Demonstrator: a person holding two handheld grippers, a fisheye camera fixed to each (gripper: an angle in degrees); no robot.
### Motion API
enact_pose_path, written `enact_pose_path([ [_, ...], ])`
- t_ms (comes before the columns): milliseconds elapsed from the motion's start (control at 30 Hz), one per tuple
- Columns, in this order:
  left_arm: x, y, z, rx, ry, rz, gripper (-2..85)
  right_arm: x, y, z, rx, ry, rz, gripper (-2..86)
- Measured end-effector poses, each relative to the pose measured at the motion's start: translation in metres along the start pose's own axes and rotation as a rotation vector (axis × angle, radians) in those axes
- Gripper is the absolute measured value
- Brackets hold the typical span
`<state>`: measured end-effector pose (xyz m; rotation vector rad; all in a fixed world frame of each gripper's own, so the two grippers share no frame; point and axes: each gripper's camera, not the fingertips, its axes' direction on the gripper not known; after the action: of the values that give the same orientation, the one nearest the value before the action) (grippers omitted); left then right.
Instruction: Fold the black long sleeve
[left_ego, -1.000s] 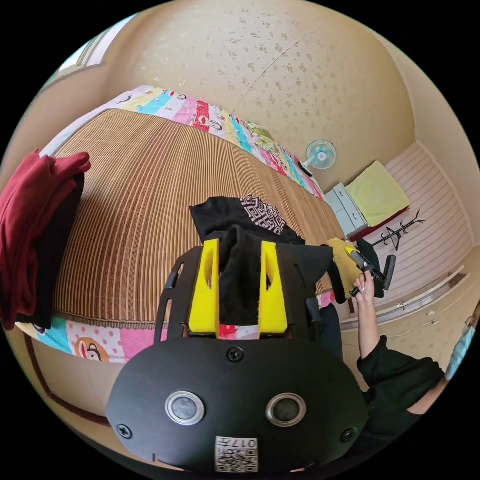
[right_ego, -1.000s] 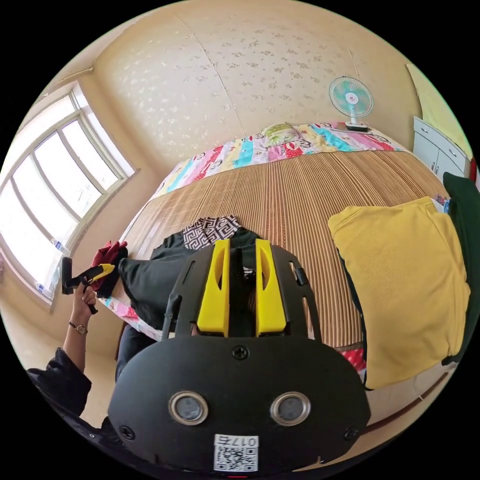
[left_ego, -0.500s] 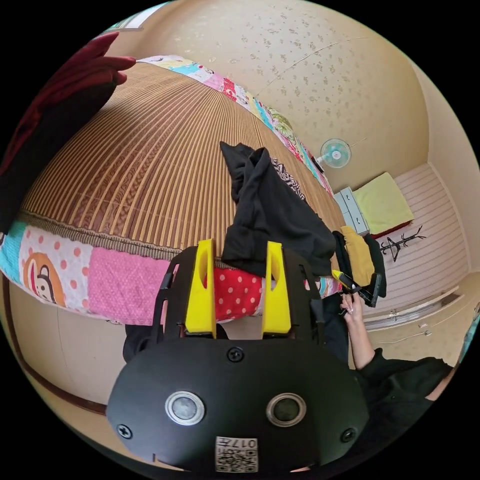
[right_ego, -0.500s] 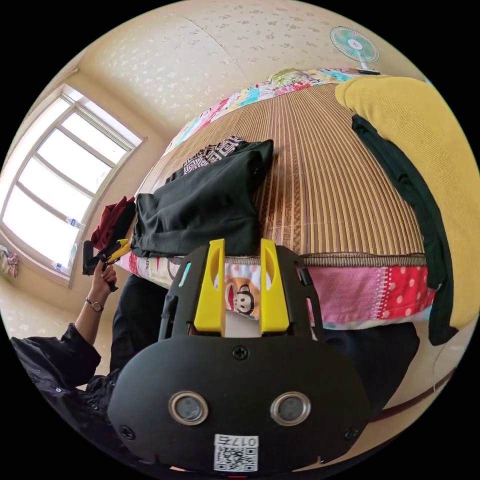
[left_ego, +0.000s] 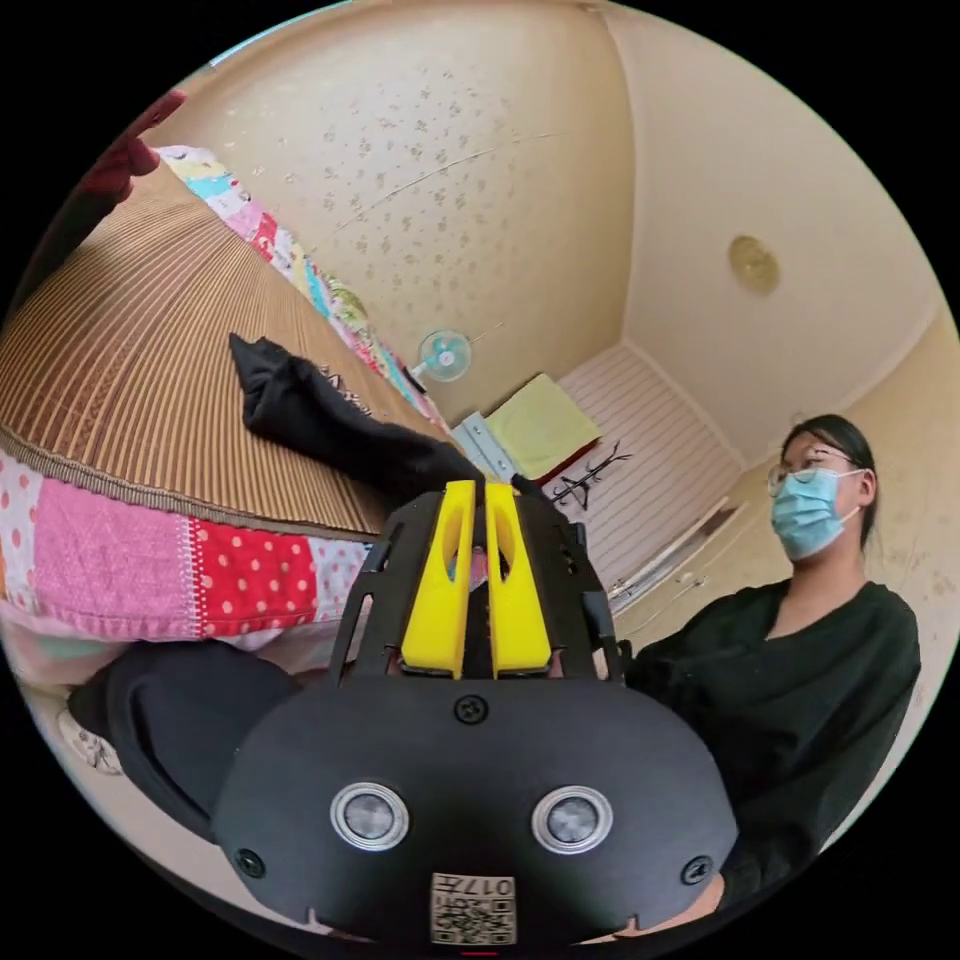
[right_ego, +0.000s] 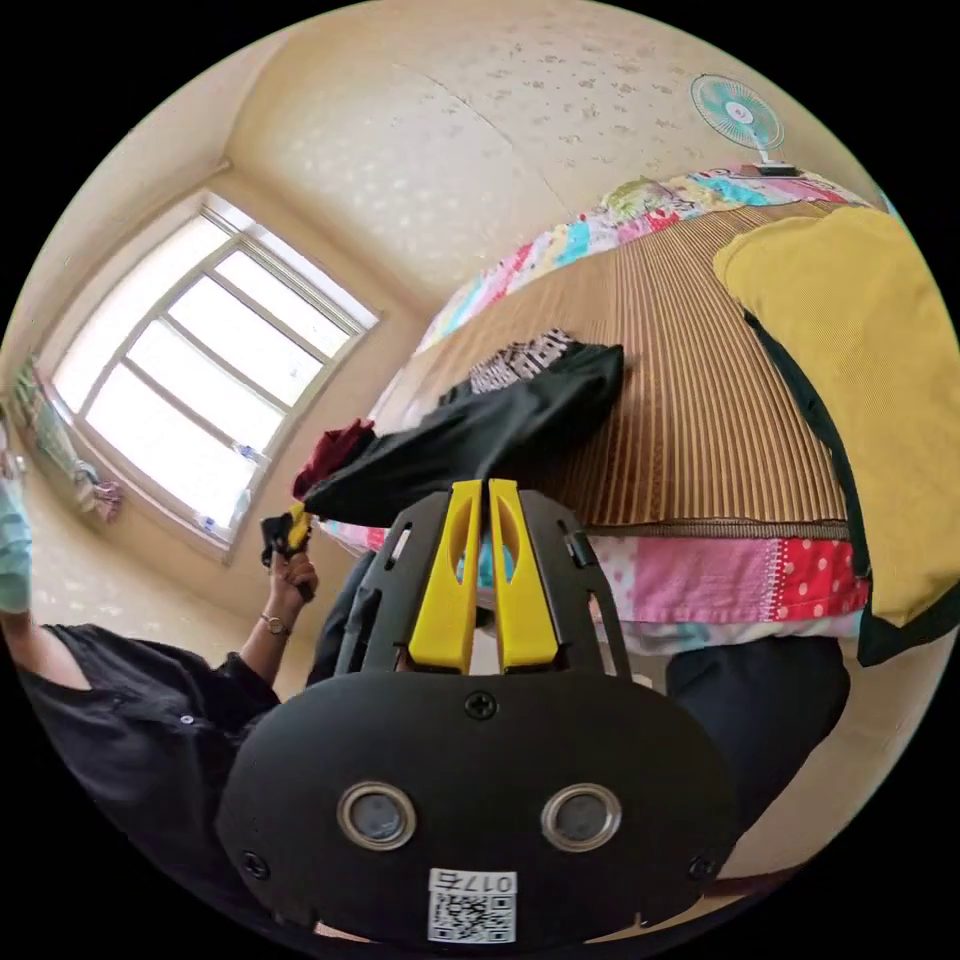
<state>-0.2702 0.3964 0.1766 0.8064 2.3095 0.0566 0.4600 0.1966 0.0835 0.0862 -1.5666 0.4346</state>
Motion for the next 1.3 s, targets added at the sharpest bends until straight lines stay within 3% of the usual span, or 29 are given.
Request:
enact_pose_path([
  [67,0.024,0.006,-0.026,0.004,0.149,0.070,0.1,0.008,0.009,-0.050,0.051,-0.298,-0.028,1.8],
  [167,0.039,0.021,-0.051,-0.043,0.293,0.060,0.0,0.023,0.027,-0.105,0.093,-0.539,-0.070,1.8],
  [400,0.047,0.067,-0.091,0.051,0.396,-0.052,-0.2,0.038,0.081,-0.171,0.236,-0.660,-0.090,1.6],
  [567,0.013,0.077,-0.103,0.154,0.181,-0.313,-0.3,0.056,0.078,-0.151,0.175,-0.242,0.110,1.4],
  [700,0.007,0.038,-0.089,0.182,0.127,-0.358,-0.4,0.057,0.041,-0.123,0.167,-0.117,0.205,1.4],
  [900,-0.026,-0.072,-0.056,0.270,0.022,-0.400,-0.3,0.061,-0.070,-0.051,0.138,0.019,0.232,1.8],
  [1033,-0.082,-0.166,-0.002,0.232,-0.091,-0.487,0.8,0.078,-0.158,0.035,0.067,0.272,0.233,2.5],
  [1167,-0.154,-0.243,0.046,0.226,-0.186,-0.446,8.4,0.103,-0.225,0.127,0.040,0.454,0.176,6.6],
  [1233,-0.170,-0.247,0.049,0.252,-0.252,-0.479,15.5,0.109,-0.233,0.152,0.024,0.558,0.187,8.8],
  [1300,-0.166,-0.237,0.051,0.283,-0.246,-0.456,16.4,0.105,-0.229,0.166,-0.004,0.546,0.180,9.3],
])
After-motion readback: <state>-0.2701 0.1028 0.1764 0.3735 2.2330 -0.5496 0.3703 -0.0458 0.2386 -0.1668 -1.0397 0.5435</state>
